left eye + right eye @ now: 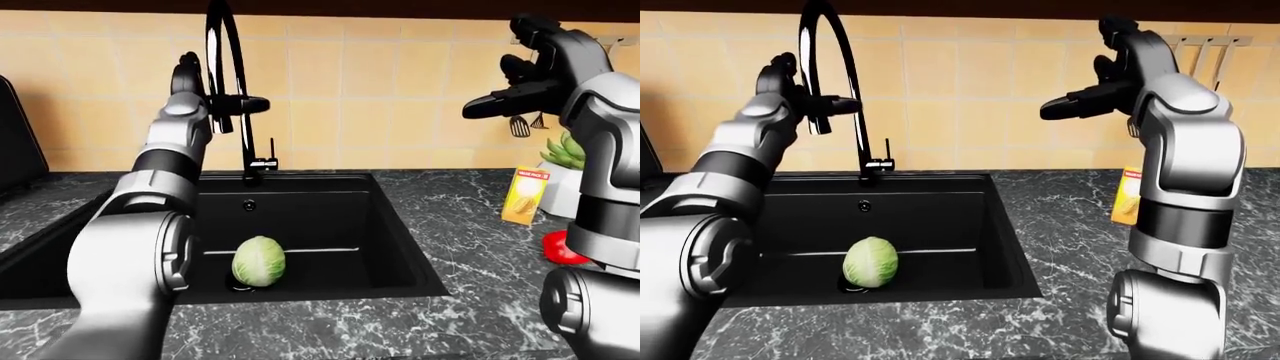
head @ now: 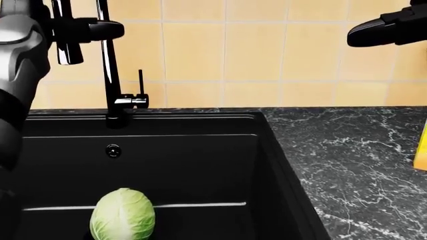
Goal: Turn the sink spout to the right.
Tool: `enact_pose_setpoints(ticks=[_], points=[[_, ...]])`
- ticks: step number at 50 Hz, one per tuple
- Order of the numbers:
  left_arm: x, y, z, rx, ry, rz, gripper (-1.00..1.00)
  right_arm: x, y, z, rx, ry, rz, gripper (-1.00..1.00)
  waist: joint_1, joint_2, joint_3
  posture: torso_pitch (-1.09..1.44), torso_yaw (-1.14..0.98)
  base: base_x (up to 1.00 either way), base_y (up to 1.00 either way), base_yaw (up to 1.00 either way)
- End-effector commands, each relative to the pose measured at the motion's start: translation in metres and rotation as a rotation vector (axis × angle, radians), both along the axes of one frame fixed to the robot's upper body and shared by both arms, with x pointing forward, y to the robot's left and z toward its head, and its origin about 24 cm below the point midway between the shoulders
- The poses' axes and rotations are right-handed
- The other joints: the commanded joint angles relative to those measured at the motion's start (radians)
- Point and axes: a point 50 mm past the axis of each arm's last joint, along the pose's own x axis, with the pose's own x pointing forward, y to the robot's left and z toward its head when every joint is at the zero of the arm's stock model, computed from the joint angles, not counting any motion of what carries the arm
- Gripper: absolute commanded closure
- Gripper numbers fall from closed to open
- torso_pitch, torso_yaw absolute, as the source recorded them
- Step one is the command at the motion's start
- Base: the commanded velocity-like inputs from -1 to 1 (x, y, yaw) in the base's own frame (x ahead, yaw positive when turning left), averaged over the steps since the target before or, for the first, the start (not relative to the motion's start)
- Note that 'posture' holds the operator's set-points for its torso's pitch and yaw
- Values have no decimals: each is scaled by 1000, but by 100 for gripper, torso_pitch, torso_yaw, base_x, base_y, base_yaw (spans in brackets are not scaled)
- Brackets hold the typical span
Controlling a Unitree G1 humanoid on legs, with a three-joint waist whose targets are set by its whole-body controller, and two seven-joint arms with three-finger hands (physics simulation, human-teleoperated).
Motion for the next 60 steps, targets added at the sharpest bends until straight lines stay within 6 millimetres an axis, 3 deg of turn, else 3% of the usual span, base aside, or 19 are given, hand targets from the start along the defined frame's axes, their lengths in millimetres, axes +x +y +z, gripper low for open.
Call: enact_pose_setpoints(ticks=[1,27,60], points=[[0,-3,29,14,-108,-12,-100,-4,2,19,-19,-80,4,-100,0,-2,-5,-66,0,0,0,0],[4,-32,27,6,-101,-78,-100,-10,-1,20,-17,-86,-1,-100,1,-8,-5,-66,0,0,0,0],[5,-68,8,24,-73,-158,-100,-13,-4,20,-13,-89,-4,-100,0,-17,-7,-66,0,0,0,0]])
